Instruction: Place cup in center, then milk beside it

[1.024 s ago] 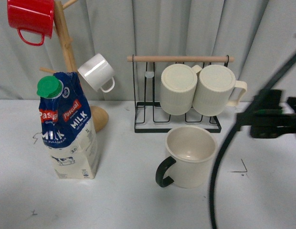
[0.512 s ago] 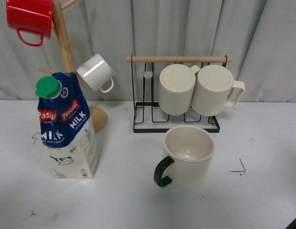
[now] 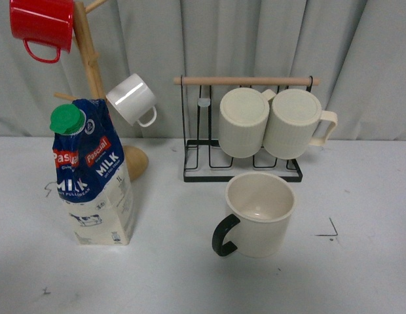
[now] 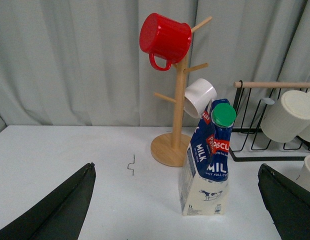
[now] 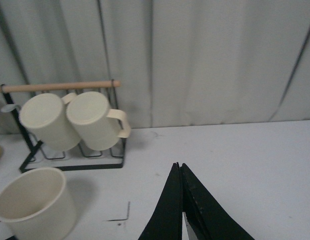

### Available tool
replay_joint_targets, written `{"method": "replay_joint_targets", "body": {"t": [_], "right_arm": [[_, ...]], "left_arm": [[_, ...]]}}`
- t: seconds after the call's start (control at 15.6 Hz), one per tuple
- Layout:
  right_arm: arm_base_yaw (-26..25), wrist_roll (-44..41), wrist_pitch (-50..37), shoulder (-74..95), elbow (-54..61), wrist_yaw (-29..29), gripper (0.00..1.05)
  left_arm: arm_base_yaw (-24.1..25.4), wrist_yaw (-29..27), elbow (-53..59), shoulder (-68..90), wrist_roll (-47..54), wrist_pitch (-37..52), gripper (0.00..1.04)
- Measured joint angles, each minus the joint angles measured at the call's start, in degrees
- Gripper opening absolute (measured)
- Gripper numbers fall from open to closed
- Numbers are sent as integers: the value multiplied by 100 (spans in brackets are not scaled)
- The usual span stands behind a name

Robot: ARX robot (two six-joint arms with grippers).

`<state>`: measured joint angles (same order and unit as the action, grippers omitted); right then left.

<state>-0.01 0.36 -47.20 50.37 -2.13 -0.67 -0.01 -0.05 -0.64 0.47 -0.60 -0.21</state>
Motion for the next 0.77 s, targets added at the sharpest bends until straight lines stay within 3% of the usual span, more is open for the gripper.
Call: {"method": "replay_joint_targets", "body": {"t": [0.38, 0.77], "right_arm": [[-26, 0, 1818, -2105, 146, 48, 2], [-26, -2, 2551, -2868, 149, 46, 2]], "left_arm": [[0, 2, 0, 0, 2, 0, 98], [0, 4, 0, 0, 0, 0, 98]]}}
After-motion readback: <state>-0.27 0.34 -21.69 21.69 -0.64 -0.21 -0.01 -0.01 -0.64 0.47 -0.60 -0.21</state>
